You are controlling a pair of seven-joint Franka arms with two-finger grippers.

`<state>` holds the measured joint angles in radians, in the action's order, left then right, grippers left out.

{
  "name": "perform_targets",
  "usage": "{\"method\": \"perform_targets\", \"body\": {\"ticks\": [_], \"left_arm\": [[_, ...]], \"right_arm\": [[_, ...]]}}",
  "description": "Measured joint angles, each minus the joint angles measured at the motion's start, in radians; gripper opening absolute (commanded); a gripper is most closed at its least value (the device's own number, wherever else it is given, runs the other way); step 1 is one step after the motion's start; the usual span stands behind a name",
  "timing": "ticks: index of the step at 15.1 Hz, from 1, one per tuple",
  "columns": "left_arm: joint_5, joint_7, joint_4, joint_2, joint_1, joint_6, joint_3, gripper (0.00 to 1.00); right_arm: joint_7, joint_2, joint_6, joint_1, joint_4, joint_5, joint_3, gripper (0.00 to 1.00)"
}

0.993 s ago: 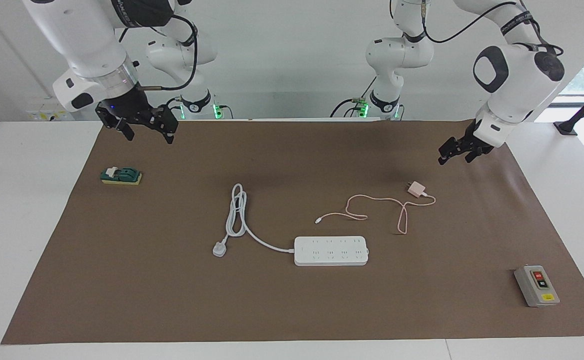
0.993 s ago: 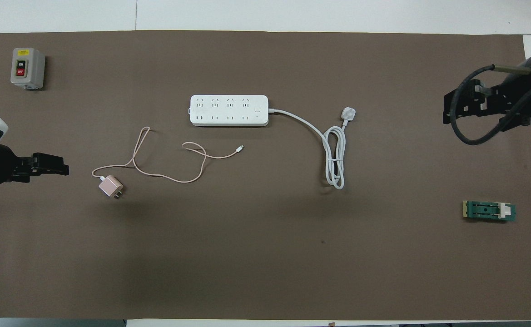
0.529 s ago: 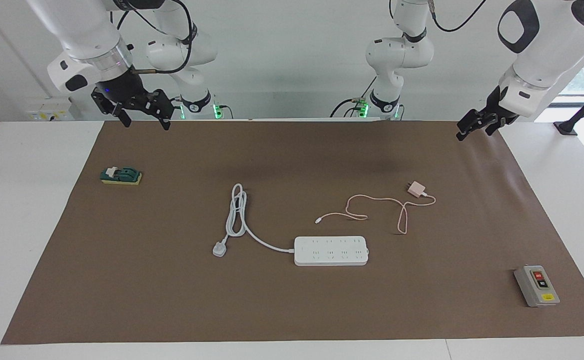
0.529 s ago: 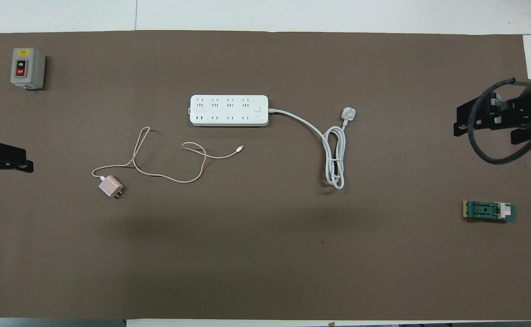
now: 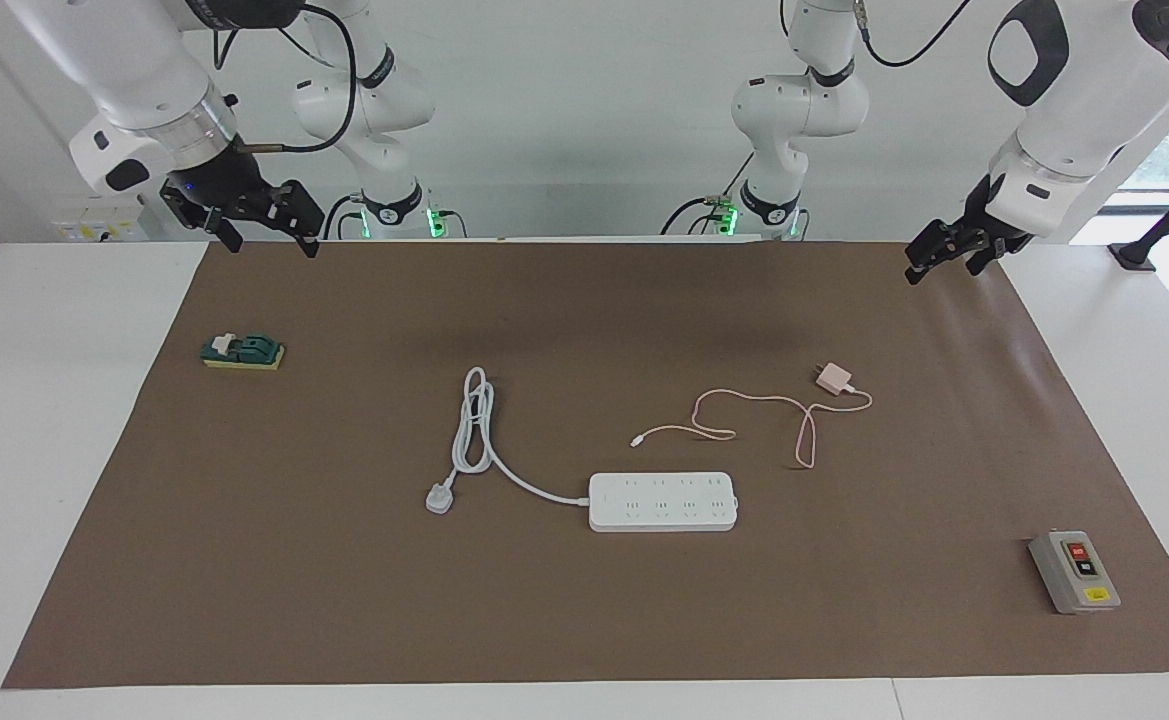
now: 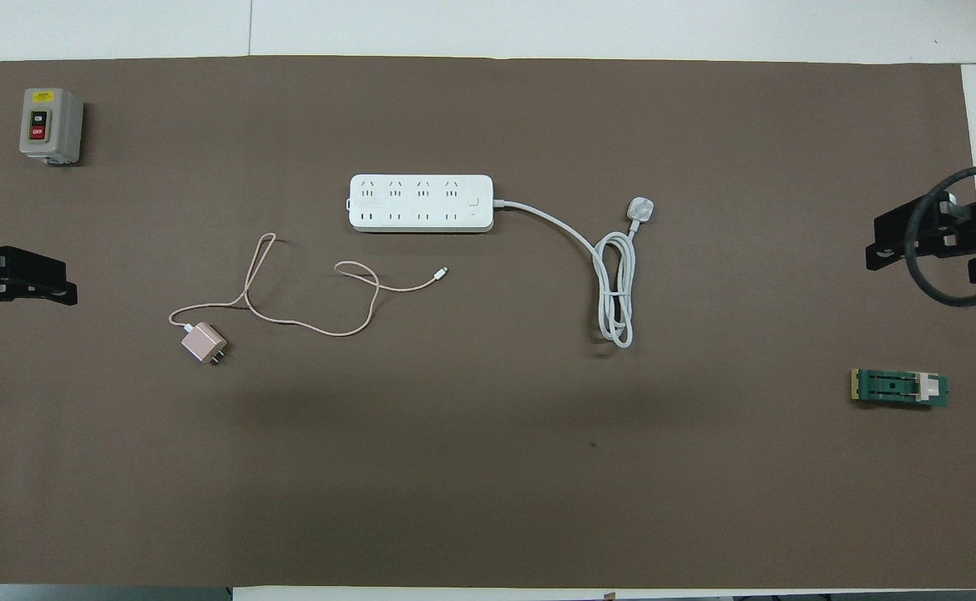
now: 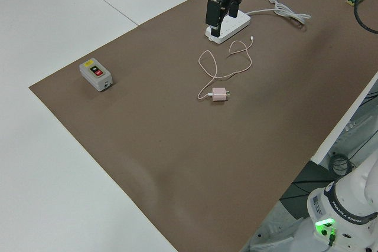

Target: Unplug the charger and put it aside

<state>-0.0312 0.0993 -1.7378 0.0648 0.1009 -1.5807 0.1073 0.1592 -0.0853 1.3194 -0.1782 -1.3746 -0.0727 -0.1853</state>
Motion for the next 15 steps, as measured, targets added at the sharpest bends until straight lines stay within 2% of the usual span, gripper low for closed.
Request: {"method": "perform_targets", "body": {"ticks": [7, 15], "left_arm": [[0.000, -0.072, 0.000, -0.009, 0.019, -0.050, -0.002, 1.00], [0.000, -0.123, 0.000, -0.009, 0.026, -0.052, -0.002, 1.00]], "right_arm": [[0.000, 0.047, -0.021, 0.063, -0.030, 0.015, 0.093, 1.00], [0.000, 0.057, -0.020, 0.105, -0.050, 0.022, 0.129, 1.00]]}}
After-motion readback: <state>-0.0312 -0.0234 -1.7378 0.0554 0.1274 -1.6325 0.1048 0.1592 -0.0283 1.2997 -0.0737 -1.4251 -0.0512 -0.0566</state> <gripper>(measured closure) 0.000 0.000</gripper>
